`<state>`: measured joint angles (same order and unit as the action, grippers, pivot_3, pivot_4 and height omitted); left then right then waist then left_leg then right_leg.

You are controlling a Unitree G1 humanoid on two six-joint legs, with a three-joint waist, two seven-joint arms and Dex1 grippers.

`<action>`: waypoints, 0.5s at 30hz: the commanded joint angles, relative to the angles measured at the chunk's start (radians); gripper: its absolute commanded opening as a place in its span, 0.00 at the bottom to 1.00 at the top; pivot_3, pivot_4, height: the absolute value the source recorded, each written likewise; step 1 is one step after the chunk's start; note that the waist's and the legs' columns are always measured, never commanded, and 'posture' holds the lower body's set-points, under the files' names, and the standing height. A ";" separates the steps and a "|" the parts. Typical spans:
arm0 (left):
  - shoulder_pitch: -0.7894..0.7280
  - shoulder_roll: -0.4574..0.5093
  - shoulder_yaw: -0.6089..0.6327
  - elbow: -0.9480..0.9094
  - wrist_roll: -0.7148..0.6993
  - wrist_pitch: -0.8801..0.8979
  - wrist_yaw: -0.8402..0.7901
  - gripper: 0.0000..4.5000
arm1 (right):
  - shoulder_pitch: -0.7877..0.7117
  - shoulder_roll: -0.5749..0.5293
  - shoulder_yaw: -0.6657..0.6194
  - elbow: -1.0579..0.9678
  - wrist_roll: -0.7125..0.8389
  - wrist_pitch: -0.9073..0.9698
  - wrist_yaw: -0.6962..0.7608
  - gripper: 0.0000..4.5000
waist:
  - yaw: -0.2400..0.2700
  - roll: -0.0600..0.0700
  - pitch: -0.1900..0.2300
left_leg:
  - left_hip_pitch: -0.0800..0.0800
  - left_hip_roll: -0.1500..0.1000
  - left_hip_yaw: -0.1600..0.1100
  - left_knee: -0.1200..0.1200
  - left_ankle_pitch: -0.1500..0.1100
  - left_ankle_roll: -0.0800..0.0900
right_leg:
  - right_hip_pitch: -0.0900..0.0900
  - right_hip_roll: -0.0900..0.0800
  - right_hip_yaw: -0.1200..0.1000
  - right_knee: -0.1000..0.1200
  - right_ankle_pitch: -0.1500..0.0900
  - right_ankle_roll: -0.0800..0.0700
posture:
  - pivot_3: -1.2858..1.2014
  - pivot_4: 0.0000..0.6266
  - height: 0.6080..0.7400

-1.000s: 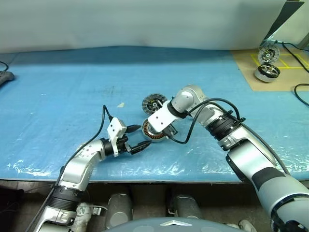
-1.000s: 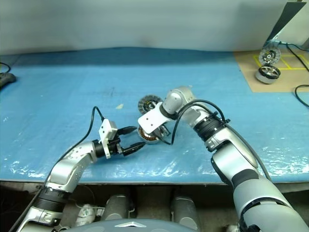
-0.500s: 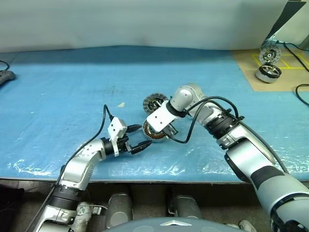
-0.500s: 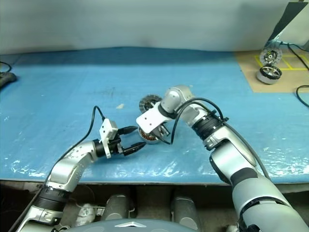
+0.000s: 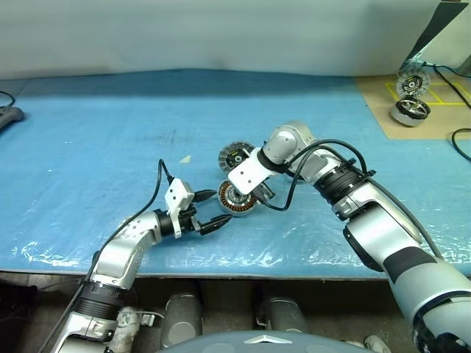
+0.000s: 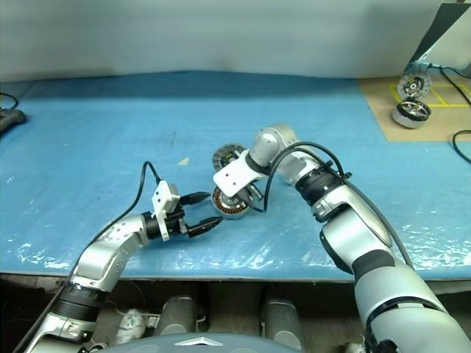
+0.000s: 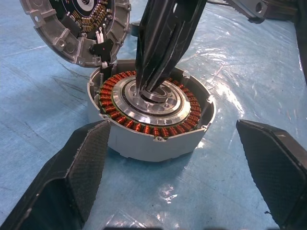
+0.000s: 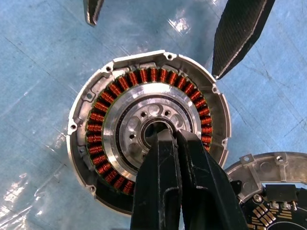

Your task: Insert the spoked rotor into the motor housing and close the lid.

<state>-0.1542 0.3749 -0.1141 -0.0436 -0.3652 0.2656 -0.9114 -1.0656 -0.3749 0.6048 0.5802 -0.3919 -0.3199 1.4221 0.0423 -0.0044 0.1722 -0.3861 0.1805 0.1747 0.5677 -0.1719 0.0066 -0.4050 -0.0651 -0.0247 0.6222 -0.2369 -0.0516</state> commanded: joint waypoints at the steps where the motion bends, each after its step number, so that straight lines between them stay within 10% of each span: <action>1: -0.010 0.003 -0.005 -0.016 0.003 -0.020 -0.008 1.00 | -0.033 0.007 0.004 0.002 -0.001 -0.017 -0.004 0.00 | 0.000 0.000 0.000 | 0.000 0.000 0.000 0.000 0.000 0.000 | 0.000 0.000 0.000 0.000 0.000 0.000 | 0.52 0.24 1.00; 15: -0.002 0.002 -0.001 -0.026 0.009 -0.021 -0.003 1.00 | 0.028 -0.016 0.040 -0.028 -0.001 -0.068 0.048 0.00 | 0.001 0.000 0.000 | 0.000 0.000 0.000 0.000 0.000 0.000 | 0.000 0.000 0.000 0.000 0.000 0.000 | 0.52 0.24 1.00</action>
<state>-0.1538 0.3749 -0.1166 -0.0438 -0.3520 0.2642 -0.9114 -1.0590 -0.3825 0.6170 0.5741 -0.4039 -0.3731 1.4270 0.0429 -0.0044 0.1722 -0.3860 0.1805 0.1747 0.5678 -0.1719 0.0066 -0.4049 -0.0651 -0.0247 0.6221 -0.2369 -0.0517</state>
